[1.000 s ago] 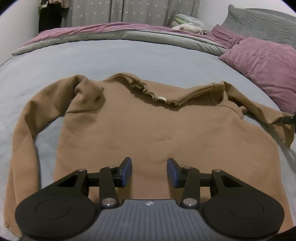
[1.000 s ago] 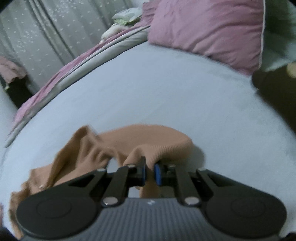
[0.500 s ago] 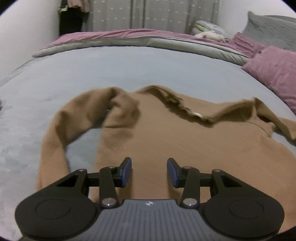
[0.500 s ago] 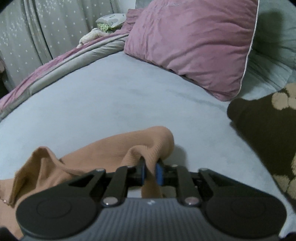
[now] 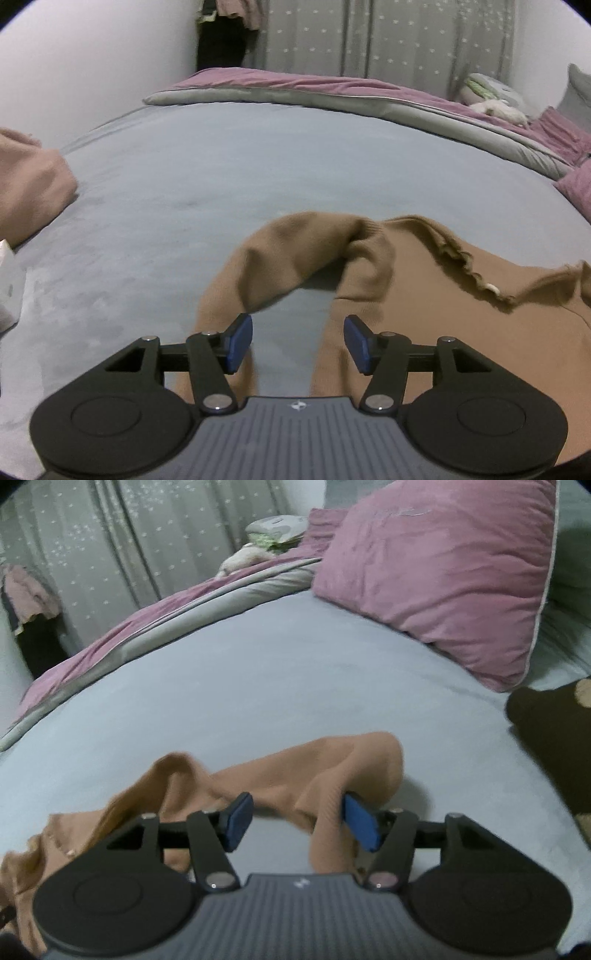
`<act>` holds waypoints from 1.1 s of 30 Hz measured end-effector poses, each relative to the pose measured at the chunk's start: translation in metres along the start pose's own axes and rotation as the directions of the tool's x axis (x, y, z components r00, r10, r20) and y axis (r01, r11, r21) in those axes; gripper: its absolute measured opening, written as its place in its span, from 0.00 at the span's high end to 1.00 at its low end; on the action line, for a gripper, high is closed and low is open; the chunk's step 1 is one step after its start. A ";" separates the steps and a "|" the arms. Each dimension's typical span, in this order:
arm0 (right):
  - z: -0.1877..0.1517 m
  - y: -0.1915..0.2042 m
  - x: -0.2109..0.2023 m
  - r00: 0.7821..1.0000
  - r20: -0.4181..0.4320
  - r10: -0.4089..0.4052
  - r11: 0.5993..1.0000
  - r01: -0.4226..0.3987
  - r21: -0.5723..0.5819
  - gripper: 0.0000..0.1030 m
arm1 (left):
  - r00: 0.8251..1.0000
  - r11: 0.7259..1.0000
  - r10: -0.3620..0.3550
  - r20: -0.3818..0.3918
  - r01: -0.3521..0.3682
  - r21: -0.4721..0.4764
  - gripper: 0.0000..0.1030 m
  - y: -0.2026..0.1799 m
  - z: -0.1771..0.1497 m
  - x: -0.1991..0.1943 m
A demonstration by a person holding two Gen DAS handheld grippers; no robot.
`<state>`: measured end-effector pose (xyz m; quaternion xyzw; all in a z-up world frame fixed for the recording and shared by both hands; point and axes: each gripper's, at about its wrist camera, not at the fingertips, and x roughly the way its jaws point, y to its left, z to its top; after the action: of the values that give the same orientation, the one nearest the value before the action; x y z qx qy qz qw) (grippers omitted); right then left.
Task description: Fold clothes
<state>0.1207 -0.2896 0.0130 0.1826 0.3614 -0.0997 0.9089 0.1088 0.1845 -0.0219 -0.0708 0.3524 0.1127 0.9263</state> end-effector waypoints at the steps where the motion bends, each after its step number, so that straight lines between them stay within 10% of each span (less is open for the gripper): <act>1: -0.003 0.004 -0.002 1.000 -0.007 0.011 1.000 -0.011 -0.004 0.42 | 1.000 1.000 0.010 -0.001 -0.010 -0.006 0.47 0.004 0.001 0.000; 18: -0.032 0.040 -0.018 0.984 -0.075 0.164 0.985 -0.167 -0.035 0.31 | 0.991 0.988 0.002 -0.135 -0.023 -0.152 0.49 0.065 0.000 0.018; 26: -0.041 0.053 -0.018 0.976 -0.103 0.191 0.980 -0.196 -0.037 0.30 | 0.982 0.984 -0.067 -0.177 0.036 -0.173 0.84 0.075 -0.002 0.021; 33: -0.048 0.067 -0.015 0.970 -0.122 0.210 0.976 -0.216 -0.040 0.31 | 0.996 0.989 0.037 -0.076 -0.047 -0.141 0.89 0.082 0.009 0.007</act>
<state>0.1017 -0.2083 0.0086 0.2018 0.3950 0.0190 0.8960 0.0985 0.2669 -0.0237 -0.1333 0.3784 0.1545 0.9029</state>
